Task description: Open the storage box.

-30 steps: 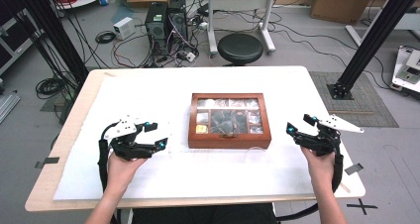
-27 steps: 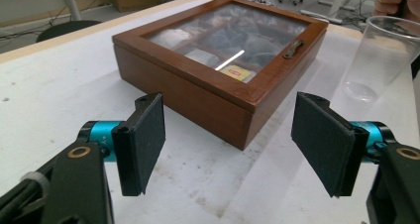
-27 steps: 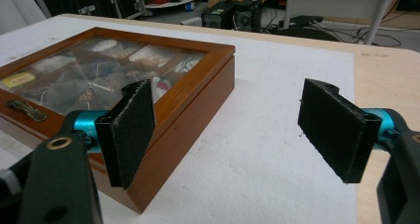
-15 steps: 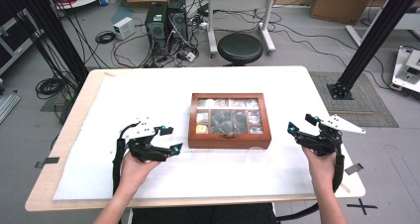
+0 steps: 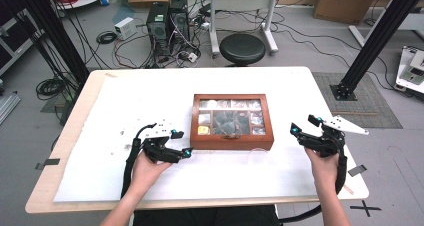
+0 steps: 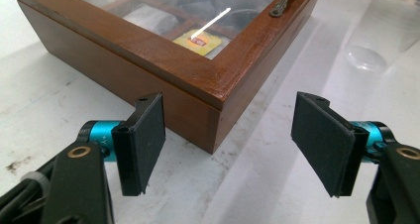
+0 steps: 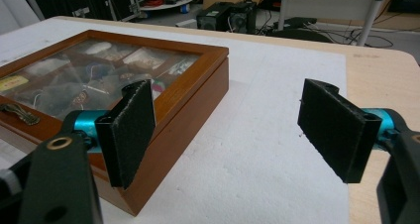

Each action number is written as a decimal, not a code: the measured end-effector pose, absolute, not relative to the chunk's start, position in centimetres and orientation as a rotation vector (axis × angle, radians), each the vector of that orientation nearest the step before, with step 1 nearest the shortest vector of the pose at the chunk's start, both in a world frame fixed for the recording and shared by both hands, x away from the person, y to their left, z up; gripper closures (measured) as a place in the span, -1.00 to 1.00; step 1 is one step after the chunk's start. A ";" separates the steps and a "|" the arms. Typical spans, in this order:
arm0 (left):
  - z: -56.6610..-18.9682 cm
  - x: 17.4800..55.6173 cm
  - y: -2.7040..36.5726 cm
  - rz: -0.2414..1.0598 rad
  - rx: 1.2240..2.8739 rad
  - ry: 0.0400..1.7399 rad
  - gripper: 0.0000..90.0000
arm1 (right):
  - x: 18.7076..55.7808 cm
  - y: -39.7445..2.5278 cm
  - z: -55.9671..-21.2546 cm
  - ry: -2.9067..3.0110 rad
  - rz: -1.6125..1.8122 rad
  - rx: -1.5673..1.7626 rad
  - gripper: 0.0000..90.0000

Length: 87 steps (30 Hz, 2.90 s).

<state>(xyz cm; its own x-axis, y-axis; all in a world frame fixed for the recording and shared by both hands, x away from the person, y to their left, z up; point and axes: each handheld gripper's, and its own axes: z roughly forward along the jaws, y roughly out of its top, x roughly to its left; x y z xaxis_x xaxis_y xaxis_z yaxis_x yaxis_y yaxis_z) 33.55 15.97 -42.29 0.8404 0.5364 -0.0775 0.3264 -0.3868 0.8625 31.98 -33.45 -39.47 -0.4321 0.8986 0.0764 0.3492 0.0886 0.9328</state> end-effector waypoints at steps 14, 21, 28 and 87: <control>-43.3 34.7 14.3 0.281 2.080 0.691 -0.15 | 32.0 -33.4 -39.5 1.839 1.335 1.229 -0.48; -43.4 34.9 14.0 0.298 2.063 0.727 -0.04 | 32.0 -33.5 -39.5 1.837 1.333 1.230 -0.48; -43.1 34.7 14.1 0.303 2.044 0.722 -0.02 | 32.1 -33.4 -39.5 1.841 1.330 1.225 -0.48; -38.5 34.8 14.4 0.426 1.856 0.696 0.17 | 31.8 -33.3 -39.3 1.813 1.352 1.240 -0.46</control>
